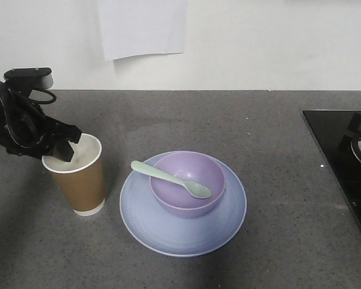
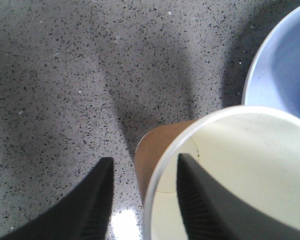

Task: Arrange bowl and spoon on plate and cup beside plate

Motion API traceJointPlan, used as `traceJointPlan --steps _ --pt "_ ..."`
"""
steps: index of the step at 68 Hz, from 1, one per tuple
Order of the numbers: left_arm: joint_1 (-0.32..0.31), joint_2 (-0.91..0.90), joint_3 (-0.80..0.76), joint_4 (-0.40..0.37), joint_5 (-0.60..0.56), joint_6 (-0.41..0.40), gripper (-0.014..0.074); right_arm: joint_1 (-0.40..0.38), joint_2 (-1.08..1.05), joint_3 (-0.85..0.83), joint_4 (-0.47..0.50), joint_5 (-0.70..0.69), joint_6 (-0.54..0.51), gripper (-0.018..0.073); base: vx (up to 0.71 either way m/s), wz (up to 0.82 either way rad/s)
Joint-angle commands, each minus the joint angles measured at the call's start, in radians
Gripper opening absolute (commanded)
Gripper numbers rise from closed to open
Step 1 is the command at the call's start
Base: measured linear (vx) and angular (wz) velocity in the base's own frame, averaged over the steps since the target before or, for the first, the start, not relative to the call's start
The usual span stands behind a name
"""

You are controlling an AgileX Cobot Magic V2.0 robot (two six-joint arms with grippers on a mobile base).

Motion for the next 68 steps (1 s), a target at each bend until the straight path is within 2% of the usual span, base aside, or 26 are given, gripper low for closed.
traceJointPlan --steps 1,17,29,36,44,53,63,68 --pt "-0.005 -0.057 -0.027 -0.023 -0.021 -0.006 0.0362 -0.005 0.001 -0.026 -0.003 -0.059 -0.006 -0.0005 0.0 0.0" --pt "-0.005 -0.149 -0.041 -0.022 -0.057 0.051 0.0364 -0.005 0.001 -0.026 -0.004 -0.117 -0.006 -0.0005 0.0 0.0" --pt "-0.005 -0.25 -0.078 -0.017 -0.047 0.079 0.0363 -0.005 0.001 -0.027 -0.004 -0.265 -0.006 -0.0005 0.0 0.0" --pt "-0.002 -0.328 -0.08 0.013 -0.06 0.079 0.0346 -0.005 0.001 -0.027 -0.004 -0.355 -0.006 -0.0005 0.0 0.0" --pt "-0.002 -0.424 -0.08 0.086 -0.09 0.078 0.0286 -0.005 0.004 -0.027 -0.004 -0.423 -0.006 -0.0005 0.0 0.0" --pt "-0.002 -0.529 -0.035 0.173 -0.172 0.068 0.0164 -0.005 0.007 -0.027 -0.004 -0.435 -0.006 -0.0005 0.0 0.0" --pt "-0.001 -0.674 0.161 0.214 -0.324 0.037 0.001 -0.005 0.012 -0.027 -0.008 -0.43 -0.006 -0.0005 0.0 0.0" --pt "-0.001 -0.748 0.313 0.213 -0.42 0.037 -0.0008 -0.005 0.026 -0.027 -0.011 -0.43 -0.006 -0.0005 0.0 0.0"
